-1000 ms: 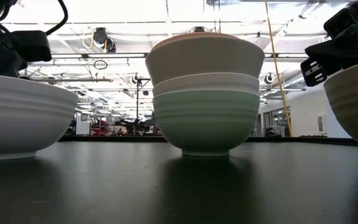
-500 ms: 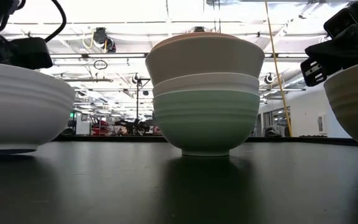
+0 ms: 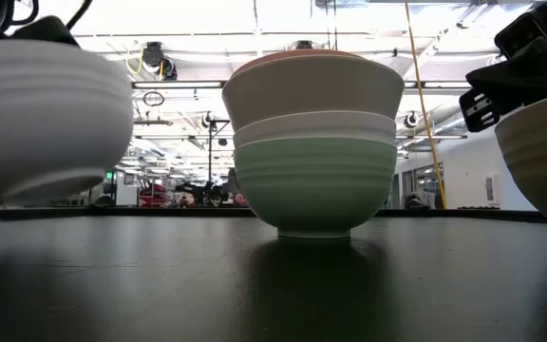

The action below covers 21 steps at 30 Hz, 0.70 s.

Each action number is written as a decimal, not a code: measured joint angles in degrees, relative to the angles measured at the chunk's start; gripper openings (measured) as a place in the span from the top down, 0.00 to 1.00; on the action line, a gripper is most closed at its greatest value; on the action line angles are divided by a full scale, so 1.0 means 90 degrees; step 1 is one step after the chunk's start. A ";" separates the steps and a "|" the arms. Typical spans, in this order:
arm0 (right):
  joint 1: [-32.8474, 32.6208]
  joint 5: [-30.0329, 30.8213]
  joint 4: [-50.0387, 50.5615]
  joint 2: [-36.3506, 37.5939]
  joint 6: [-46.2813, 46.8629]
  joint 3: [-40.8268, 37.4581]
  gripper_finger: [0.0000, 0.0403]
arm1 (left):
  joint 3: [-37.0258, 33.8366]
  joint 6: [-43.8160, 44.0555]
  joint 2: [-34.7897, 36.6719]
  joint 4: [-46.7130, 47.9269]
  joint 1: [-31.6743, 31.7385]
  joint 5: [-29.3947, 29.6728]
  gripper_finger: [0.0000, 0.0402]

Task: Nest bowls inside each other
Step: Stack the white bowl on the orange bowl

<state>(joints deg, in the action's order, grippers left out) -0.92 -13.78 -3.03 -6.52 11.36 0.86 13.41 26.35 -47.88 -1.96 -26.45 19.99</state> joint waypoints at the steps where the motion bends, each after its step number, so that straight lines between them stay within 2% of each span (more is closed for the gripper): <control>1: 0.0000 0.0000 0.0000 0.0000 0.0020 0.0000 1.00 | 0.0000 -0.0175 0.0028 -0.0082 0.0001 0.0008 0.99; 21: 0.0001 0.0000 0.0000 0.0000 0.0143 0.0000 1.00 | 0.0000 -0.1383 0.1894 0.0538 0.0012 0.0840 0.99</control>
<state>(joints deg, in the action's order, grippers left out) -0.91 -13.78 -3.03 -6.52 12.64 0.86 13.41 13.90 -30.84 2.87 -26.35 27.56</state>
